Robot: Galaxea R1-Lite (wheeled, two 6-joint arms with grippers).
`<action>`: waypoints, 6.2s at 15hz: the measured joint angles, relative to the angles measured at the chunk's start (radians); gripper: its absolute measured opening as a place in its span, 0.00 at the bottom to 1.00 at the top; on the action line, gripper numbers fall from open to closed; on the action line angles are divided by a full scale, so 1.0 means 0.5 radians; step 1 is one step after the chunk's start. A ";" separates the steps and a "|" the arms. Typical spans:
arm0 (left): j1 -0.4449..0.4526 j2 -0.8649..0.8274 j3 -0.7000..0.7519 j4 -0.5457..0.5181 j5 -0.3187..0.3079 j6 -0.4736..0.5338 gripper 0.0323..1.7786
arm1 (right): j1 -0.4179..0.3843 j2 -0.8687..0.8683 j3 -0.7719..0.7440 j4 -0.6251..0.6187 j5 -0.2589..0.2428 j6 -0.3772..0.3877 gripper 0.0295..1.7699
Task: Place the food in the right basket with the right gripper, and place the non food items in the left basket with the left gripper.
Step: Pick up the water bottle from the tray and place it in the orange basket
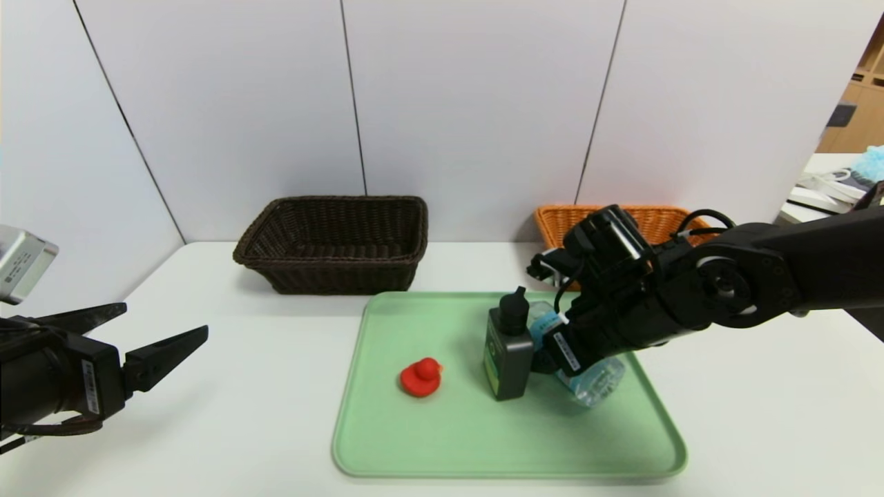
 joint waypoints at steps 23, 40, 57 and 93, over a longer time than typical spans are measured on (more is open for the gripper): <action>0.001 0.010 -0.002 -0.003 -0.006 0.000 0.95 | -0.014 0.044 0.001 -0.012 0.003 0.005 0.47; 0.001 -0.011 0.006 -0.002 0.001 0.001 0.95 | -0.011 -0.191 0.011 0.004 0.030 0.015 0.47; 0.001 -0.030 0.002 0.025 -0.003 0.003 0.95 | -0.229 -0.080 -1.281 0.264 -0.037 0.820 0.47; 0.001 -0.027 -0.009 0.022 -0.015 0.001 0.95 | -0.790 0.383 -1.398 0.350 -0.173 2.890 0.47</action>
